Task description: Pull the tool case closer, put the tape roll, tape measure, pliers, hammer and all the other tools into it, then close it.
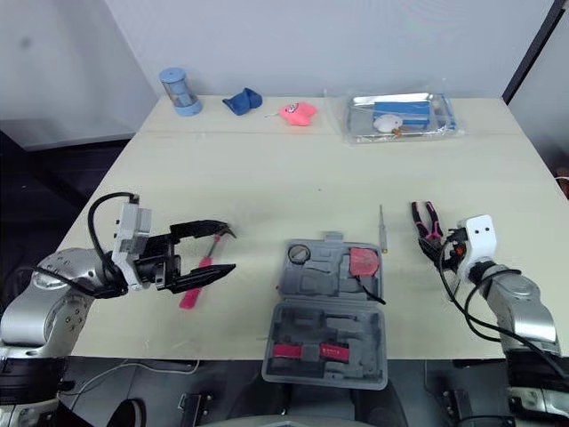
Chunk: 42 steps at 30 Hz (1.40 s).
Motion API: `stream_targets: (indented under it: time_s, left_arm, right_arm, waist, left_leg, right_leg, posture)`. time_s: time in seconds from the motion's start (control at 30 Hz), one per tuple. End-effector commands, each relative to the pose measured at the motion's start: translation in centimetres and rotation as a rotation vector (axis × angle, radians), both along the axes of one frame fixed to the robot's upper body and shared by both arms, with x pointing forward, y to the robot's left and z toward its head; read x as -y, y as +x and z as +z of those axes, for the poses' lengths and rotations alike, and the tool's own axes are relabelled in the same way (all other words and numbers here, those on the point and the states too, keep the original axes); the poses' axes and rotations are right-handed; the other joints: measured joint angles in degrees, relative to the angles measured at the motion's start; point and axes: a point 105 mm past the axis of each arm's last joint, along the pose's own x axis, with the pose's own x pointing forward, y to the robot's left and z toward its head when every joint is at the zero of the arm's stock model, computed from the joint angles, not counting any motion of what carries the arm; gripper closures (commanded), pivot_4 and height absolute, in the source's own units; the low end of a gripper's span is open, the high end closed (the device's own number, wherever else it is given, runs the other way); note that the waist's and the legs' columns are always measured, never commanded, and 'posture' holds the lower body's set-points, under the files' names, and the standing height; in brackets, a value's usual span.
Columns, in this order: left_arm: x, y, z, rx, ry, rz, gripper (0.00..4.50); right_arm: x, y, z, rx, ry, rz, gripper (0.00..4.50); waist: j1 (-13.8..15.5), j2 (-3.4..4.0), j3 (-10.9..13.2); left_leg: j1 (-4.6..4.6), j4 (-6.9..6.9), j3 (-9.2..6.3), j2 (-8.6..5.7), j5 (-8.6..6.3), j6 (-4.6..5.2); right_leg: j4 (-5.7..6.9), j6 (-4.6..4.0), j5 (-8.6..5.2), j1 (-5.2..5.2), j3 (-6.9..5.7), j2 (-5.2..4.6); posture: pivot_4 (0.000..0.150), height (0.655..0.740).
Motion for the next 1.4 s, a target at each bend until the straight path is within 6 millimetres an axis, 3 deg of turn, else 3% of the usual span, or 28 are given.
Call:
stream_targets:
  time_s: [0.03, 0.77, 1.0, 1.07, 1.27, 1.4]
  left_arm:
    - [1.2, -0.9, 1.2, 0.021, 0.014, -0.09, 0.0]
    - [2.3, -1.8, 2.0, 0.028, 0.041, -0.203, 0.0]
    - [2.2, -1.8, 2.2, 0.033, 0.042, -0.206, 0.0]
    - [2.2, -1.8, 2.2, 0.033, 0.042, -0.206, 0.0]
    - [2.1, -1.8, 2.1, 0.03, 0.04, -0.203, 0.0]
    - [1.9, -1.8, 2.0, 0.03, 0.037, -0.199, 0.0]
  right_arm:
    - [0.1, 0.6, -0.1, 0.014, -0.013, -0.044, 0.1]
    - [0.2, 0.3, -1.6, -0.018, 0.034, -0.161, 0.1]
    - [0.6, 0.5, -2.0, -0.023, 0.039, -0.178, 2.96]
    - [0.6, 0.5, -2.0, -0.021, 0.037, -0.177, 3.49]
    - [0.5, 0.4, -1.7, -0.009, 0.021, -0.158, 3.49]
    - [0.7, 0.1, -0.3, 0.028, -0.01, -0.118, 3.49]
  waist:
    - [-0.07, 0.01, 0.0]
    - [-0.06, 0.03, 0.02]
    - [-0.13, 0.03, 0.02]
    - [-0.11, 0.03, 0.02]
    - [-0.12, 0.03, 0.02]
    - [-0.07, 0.07, 0.04]
  left_leg:
    - [0.0, -0.01, -0.01, 0.0, 0.0, 0.0]
    - [-0.05, -0.04, -0.01, 0.0, 0.0, 0.0]
    - [-0.05, -0.04, 0.0, 0.0, 0.0, 0.0]
    - [-0.05, -0.04, 0.0, 0.0, 0.0, 0.0]
    - [-0.05, -0.04, 0.0, 0.0, 0.0, 0.0]
    - [-0.06, -0.04, 0.0, 0.0, 0.0, 0.0]
  right_leg:
    - [-0.01, 0.0, 0.0, -0.01, 0.0, 0.01]
    - [0.0, -0.01, 0.0, -0.09, 0.0, 0.01]
    - [0.0, -0.01, 0.0, -0.09, 0.0, 0.01]
    - [0.0, 0.0, 0.0, -0.09, 0.0, 0.01]
    - [0.0, 0.0, 0.0, -0.08, 0.0, 0.01]
    - [0.0, 0.0, 0.0, -0.09, 0.0, 0.01]
  posture:
    - [0.15, 0.74]
    - [0.15, 0.74]
    - [0.15, 0.74]
    - [0.15, 0.74]
    - [0.15, 0.74]
    - [0.15, 0.74]
